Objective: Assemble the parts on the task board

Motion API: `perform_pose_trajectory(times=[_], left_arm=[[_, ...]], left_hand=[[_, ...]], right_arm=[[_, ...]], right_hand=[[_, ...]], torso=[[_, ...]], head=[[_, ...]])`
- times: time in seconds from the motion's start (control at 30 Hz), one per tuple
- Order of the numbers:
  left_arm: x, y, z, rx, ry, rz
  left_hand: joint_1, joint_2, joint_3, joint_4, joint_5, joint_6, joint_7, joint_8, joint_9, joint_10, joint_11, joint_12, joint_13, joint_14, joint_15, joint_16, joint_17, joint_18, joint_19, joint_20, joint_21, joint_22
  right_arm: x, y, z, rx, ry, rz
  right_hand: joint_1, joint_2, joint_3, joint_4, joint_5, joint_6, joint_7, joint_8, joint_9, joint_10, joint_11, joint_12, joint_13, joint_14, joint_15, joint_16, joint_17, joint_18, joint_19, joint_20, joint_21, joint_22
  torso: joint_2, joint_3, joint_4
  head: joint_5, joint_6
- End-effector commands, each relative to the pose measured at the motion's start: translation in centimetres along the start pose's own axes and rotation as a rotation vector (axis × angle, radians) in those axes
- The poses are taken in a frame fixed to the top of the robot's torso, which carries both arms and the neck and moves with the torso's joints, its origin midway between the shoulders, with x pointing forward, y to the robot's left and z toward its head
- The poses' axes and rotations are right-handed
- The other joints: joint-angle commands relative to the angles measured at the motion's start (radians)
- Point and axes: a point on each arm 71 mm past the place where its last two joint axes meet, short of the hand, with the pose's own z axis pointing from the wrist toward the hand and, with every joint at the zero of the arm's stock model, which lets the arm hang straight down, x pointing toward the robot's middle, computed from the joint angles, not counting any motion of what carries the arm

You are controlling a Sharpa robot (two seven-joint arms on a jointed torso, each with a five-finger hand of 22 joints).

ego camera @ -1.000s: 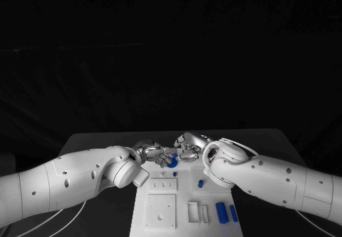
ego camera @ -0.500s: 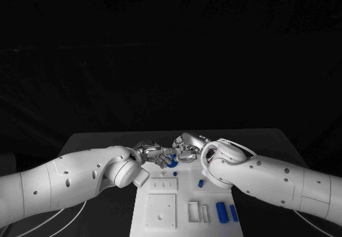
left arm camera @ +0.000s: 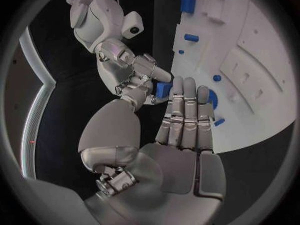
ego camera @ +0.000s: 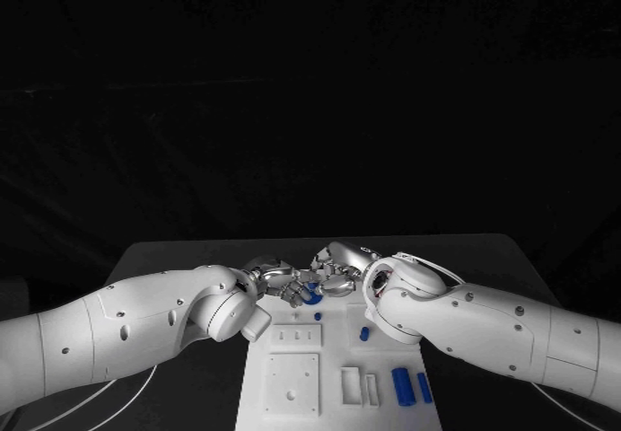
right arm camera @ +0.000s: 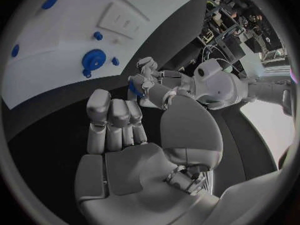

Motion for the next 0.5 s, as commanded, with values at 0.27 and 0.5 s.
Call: perform_pose_trajectory(times=[0.27,0.5], left_arm=[[0.31,-0.46,0.0,0.024,0.019,0.009],[0.23,-0.39,-0.03,0.022,0.02,0.016]], left_hand=[[0.044,0.081,0.019,-0.041,-0.002,0.027,-0.008,0.013,0.007,0.023,-0.009,-0.003,0.01,0.012,-0.004,0.011,-0.005,0.012,0.002,-0.001,0.01,0.004],[0.075,0.103,0.074,-0.053,-0.007,0.046,-0.016,0.02,0.01,0.043,-0.016,-0.001,0.019,0.021,-0.008,0.019,-0.006,0.01,0.009,-0.005,0.016,0.003]], right_arm=[[0.46,0.25,0.0,-0.019,0.033,-0.007],[0.45,0.06,0.04,-0.011,0.034,-0.008]], right_hand=[[-0.01,-0.001,0.005,0.001,0.005,0.076,0.052,0.002,0.038,-0.004,-0.001,-0.005,0.0,0.003,-0.002,-0.006,0.0,0.068,0.002,0.004,0.001,0.011],[-0.01,-0.001,0.005,0.001,0.005,0.076,0.052,0.002,0.039,-0.004,-0.001,-0.005,0.0,0.003,-0.002,-0.006,0.0,0.068,0.002,0.004,0.001,0.011]], torso=[[0.0,0.0008,-0.0007],[0.0,0.0008,0.0]], head=[[-0.001,-0.001],[-0.002,-0.001]])
